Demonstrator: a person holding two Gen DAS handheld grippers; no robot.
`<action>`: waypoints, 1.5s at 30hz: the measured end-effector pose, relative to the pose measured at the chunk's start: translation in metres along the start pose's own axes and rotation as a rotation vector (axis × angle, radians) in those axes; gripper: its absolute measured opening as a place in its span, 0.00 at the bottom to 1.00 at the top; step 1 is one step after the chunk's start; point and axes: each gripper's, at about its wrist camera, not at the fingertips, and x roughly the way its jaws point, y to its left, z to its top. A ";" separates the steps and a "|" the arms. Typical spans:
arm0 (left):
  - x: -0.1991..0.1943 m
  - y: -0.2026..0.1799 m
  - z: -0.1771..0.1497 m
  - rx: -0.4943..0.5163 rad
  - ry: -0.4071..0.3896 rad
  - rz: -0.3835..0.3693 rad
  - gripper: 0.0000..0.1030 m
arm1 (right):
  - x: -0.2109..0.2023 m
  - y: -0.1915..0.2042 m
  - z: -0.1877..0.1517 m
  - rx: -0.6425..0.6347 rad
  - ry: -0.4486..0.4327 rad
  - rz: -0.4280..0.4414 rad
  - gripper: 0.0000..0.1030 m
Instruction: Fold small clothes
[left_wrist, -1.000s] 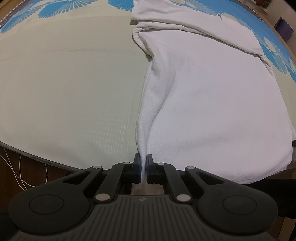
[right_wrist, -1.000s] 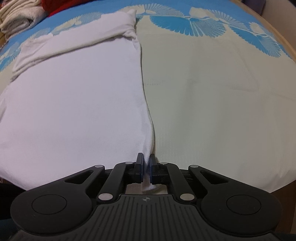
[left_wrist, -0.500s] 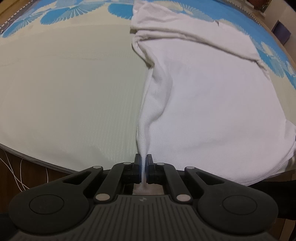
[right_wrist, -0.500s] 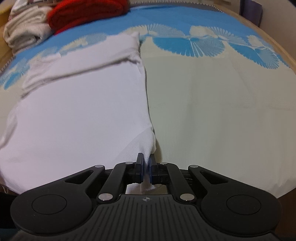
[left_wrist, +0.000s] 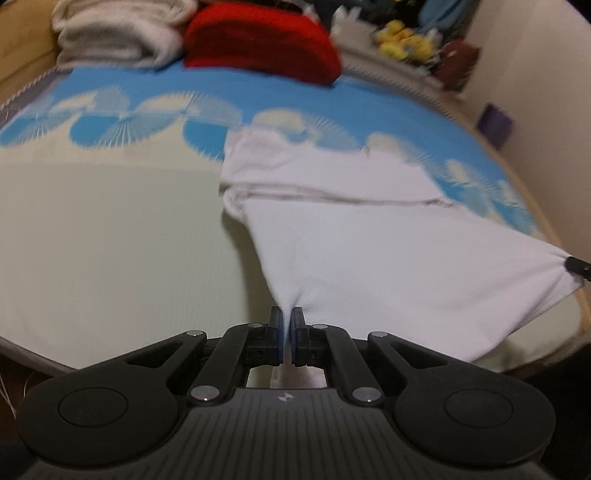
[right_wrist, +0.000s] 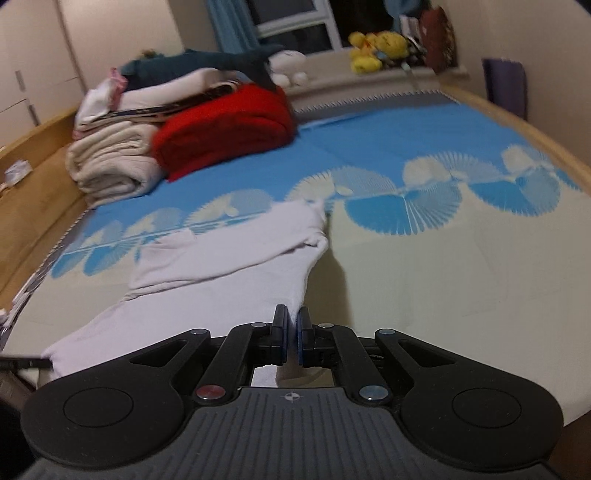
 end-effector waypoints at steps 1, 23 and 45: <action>-0.013 0.002 -0.002 0.004 -0.014 -0.019 0.03 | -0.011 0.001 -0.001 -0.014 -0.003 0.007 0.04; 0.113 0.078 0.114 -0.172 0.127 -0.041 0.05 | 0.113 -0.039 0.057 0.240 0.197 -0.030 0.05; 0.184 0.076 0.099 0.064 0.174 0.023 0.60 | 0.226 -0.041 0.039 0.016 0.302 -0.081 0.48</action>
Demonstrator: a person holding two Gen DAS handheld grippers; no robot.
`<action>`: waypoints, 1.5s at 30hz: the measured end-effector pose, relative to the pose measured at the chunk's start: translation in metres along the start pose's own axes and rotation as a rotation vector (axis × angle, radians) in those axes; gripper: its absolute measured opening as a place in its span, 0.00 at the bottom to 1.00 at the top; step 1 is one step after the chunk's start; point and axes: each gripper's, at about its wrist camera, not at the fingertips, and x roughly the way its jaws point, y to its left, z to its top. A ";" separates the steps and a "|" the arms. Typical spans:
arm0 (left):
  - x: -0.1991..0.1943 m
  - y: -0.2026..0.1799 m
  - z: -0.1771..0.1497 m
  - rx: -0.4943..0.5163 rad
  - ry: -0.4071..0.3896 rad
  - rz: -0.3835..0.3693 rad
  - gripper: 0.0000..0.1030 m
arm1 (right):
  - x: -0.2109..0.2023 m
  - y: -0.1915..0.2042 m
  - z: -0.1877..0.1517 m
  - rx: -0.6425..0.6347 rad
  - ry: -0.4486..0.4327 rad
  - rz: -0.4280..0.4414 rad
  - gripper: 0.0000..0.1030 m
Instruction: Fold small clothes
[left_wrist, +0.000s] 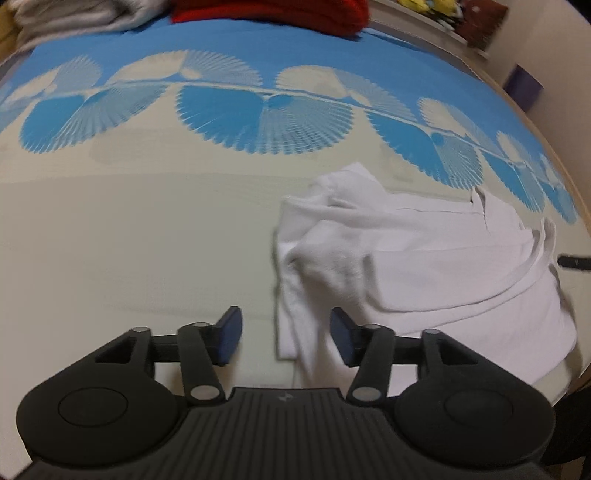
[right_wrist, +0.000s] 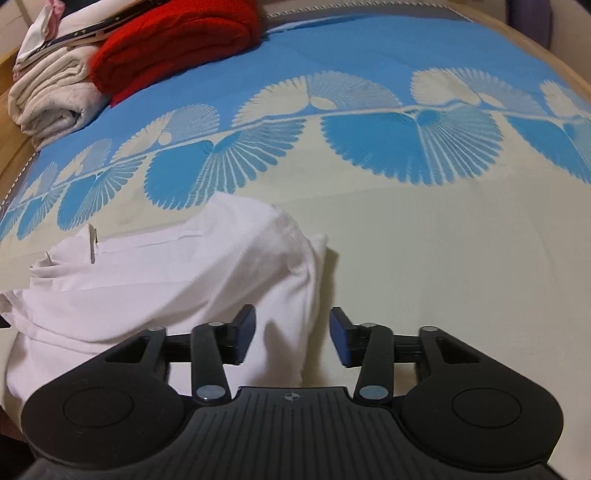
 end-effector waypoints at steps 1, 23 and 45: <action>0.003 -0.005 0.001 0.017 -0.007 0.006 0.61 | 0.005 0.002 0.002 -0.006 0.001 -0.005 0.48; 0.008 0.004 0.068 -0.135 -0.329 -0.034 0.04 | 0.025 0.000 0.060 0.055 -0.231 -0.008 0.05; 0.024 0.006 0.024 -0.176 0.105 -0.149 0.35 | 0.028 -0.021 0.028 0.166 0.098 -0.001 0.41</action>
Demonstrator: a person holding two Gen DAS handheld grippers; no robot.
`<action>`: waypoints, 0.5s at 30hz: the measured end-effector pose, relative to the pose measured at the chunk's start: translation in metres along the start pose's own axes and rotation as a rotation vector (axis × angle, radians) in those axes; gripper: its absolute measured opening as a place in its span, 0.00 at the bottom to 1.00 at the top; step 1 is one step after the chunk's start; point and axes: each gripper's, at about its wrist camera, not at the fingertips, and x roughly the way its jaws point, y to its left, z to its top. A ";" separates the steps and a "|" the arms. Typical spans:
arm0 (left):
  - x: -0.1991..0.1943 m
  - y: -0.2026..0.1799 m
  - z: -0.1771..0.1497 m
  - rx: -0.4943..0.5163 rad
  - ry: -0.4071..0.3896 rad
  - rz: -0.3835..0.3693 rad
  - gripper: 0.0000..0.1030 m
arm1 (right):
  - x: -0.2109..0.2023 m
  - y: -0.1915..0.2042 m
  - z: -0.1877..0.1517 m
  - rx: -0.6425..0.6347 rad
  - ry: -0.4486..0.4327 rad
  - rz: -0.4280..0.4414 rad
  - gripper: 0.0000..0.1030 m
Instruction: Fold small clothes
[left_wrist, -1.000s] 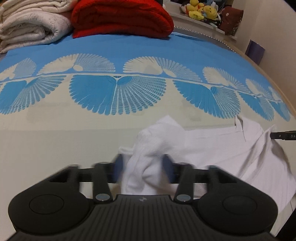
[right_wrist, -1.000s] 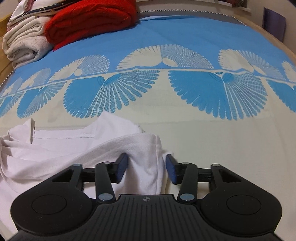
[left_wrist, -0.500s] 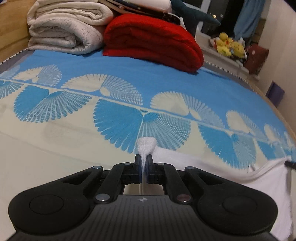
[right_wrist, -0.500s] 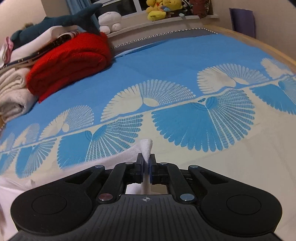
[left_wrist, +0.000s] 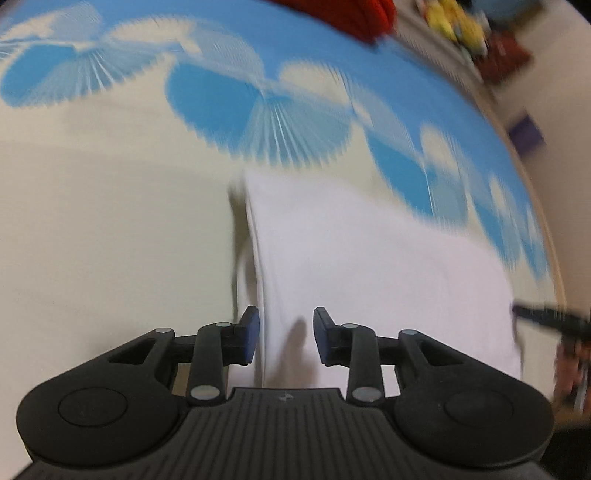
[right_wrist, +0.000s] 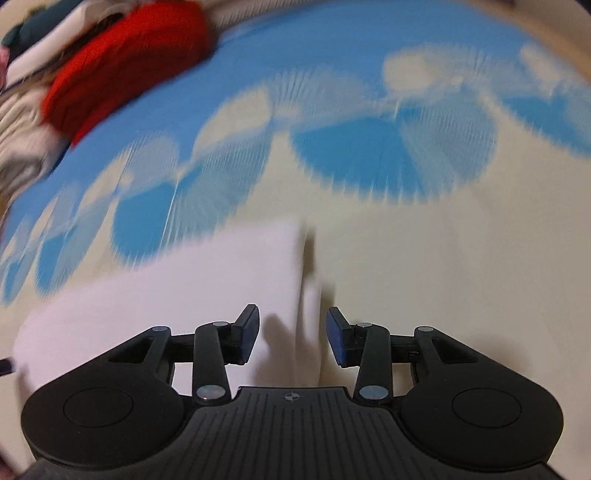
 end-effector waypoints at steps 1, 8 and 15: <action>0.000 0.000 -0.009 0.021 0.028 0.002 0.35 | -0.002 0.000 -0.009 -0.026 0.030 -0.002 0.41; 0.003 -0.007 -0.064 0.167 0.143 0.040 0.33 | -0.022 -0.011 -0.061 -0.102 0.156 -0.001 0.50; -0.010 -0.016 -0.078 0.268 0.133 0.064 0.03 | -0.031 -0.004 -0.080 -0.163 0.216 0.023 0.07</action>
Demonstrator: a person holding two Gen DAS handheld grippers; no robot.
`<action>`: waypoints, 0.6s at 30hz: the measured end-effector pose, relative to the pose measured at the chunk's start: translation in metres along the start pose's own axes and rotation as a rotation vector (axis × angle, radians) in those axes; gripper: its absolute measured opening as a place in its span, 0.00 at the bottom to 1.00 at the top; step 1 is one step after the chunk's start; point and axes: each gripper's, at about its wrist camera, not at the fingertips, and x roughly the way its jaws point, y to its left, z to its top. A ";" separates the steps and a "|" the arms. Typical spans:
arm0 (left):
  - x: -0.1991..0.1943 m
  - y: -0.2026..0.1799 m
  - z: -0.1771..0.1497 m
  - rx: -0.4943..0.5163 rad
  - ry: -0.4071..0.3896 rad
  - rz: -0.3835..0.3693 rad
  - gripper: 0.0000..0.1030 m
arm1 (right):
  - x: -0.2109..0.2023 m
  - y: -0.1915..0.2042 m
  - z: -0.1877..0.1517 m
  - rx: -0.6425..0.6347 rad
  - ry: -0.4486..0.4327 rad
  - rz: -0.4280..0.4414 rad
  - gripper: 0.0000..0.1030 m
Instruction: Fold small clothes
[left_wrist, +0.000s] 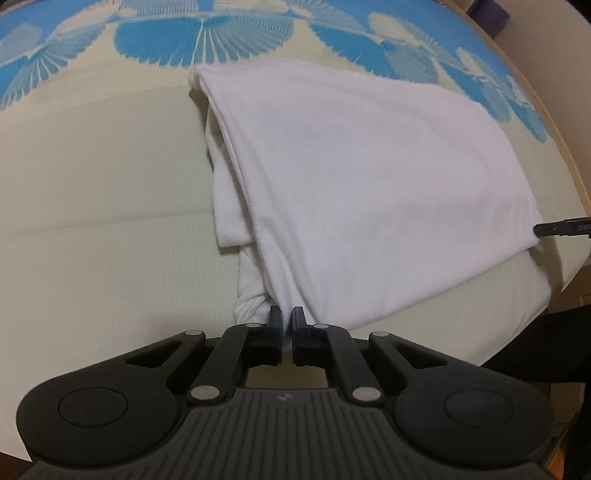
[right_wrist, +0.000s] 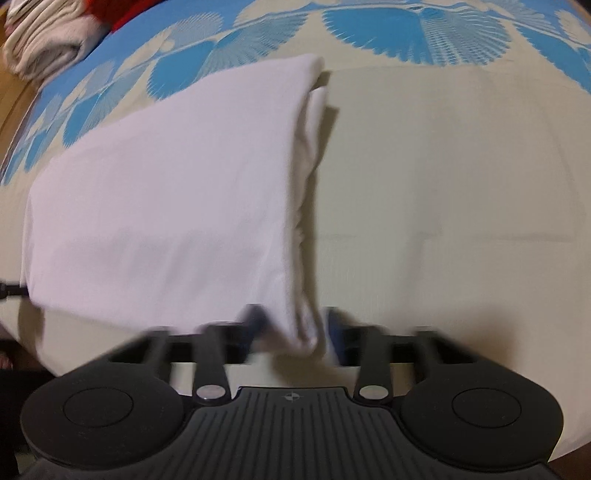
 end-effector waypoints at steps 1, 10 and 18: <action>-0.008 0.003 -0.001 -0.010 -0.026 -0.007 0.03 | -0.006 0.001 -0.001 -0.009 -0.013 0.005 0.04; 0.010 0.003 -0.017 0.029 0.115 0.077 0.05 | -0.005 -0.014 -0.002 0.047 0.037 -0.057 0.03; -0.026 0.002 0.010 -0.071 -0.099 -0.089 0.21 | -0.032 -0.004 0.002 0.024 -0.144 -0.094 0.20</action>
